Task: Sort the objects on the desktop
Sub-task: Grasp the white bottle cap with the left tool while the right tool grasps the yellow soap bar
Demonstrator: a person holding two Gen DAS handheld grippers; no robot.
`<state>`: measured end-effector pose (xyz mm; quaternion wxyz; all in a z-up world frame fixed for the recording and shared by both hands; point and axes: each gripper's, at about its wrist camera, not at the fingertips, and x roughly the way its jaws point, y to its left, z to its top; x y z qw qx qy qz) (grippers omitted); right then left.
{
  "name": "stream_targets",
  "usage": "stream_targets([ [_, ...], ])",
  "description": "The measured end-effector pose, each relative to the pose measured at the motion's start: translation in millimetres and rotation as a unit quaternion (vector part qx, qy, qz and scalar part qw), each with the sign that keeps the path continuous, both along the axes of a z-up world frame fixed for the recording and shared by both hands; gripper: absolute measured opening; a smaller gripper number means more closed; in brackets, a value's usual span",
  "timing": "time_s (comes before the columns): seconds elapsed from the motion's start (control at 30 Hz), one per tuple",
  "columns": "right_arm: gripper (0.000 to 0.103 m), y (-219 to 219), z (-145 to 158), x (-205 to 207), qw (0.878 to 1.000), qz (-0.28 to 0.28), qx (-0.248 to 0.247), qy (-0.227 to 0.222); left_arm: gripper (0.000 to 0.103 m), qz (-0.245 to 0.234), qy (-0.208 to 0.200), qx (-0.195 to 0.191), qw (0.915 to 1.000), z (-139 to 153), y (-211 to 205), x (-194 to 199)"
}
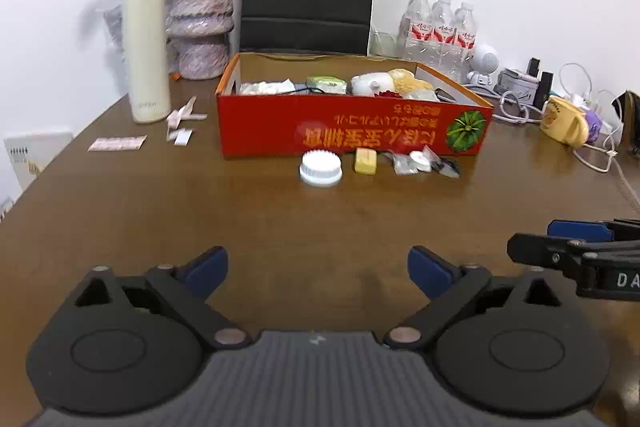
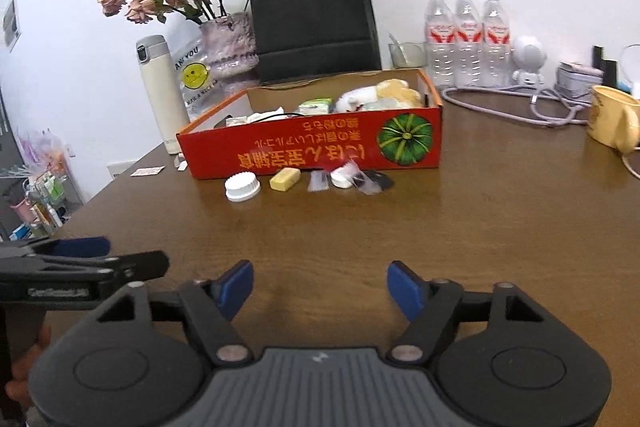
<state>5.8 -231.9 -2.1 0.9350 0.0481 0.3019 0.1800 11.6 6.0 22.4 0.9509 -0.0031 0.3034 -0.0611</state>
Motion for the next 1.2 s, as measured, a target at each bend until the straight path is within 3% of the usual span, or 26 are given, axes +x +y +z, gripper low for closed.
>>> stream_targets([
  [0.13, 0.048, 8.1, -2.0, 22.8, 1.000, 0.012, 0.006, 0.007, 0.086, 0.000, -0.006, 0.002, 1.0000, 1.0, -0.4, 39.1],
  [0.23, 0.047, 15.0, -2.8, 35.9, 1.000, 0.020, 0.005, 0.010, 0.080, -0.006, -0.002, -0.005, 1.0000, 1.7, 0.1, 74.1],
  [0.33, 0.047, 21.7, -1.4, 51.3, 0.999, 0.029, 0.004, 0.012, 0.067, -0.020, 0.007, -0.019, 0.9996, -1.8, -0.7, 105.1],
  [0.47, 0.047, 31.6, 2.8, 73.9, 0.999, 0.043, 0.004, 0.012, 0.034, -0.030, 0.032, -0.041, 0.9982, -16.0, -0.6, 129.3],
  [0.57, 0.047, 40.8, 4.5, 91.3, 0.998, 0.053, 0.010, 0.016, 0.031, -0.036, 0.028, -0.066, 0.9968, -18.0, 8.2, 129.3],
  [0.67, 0.046, 57.9, 4.1, 110.5, 0.998, 0.062, -0.005, 0.015, 0.004, -0.012, 0.023, -0.078, 0.9966, -13.7, 20.7, 128.6],
  [0.77, 0.042, 76.7, 3.1, 127.6, 0.996, 0.082, -0.020, 0.009, 0.005, 0.004, 0.026, -0.088, 0.9958, -12.3, 35.6, 128.4],
  [0.93, 0.036, 99.5, -4.8, 152.3, 0.996, 0.077, -0.043, 0.016, 0.010, 0.017, 0.014, -0.058, 0.9981, -8.3, 40.3, 125.8],
  [1.07, 0.036, 108.1, -9.9, 160.5, 0.996, 0.065, -0.055, 0.013, 0.046, 0.000, 0.014, -0.055, 0.9984, -8.3, 38.2, 124.3],
  [1.2, 0.033, 104.6, -12.0, 163.7, 0.997, 0.056, -0.057, 0.007, 0.051, -0.018, 0.018, -0.052, 0.9983, -13.9, 30.8, 124.1],
])
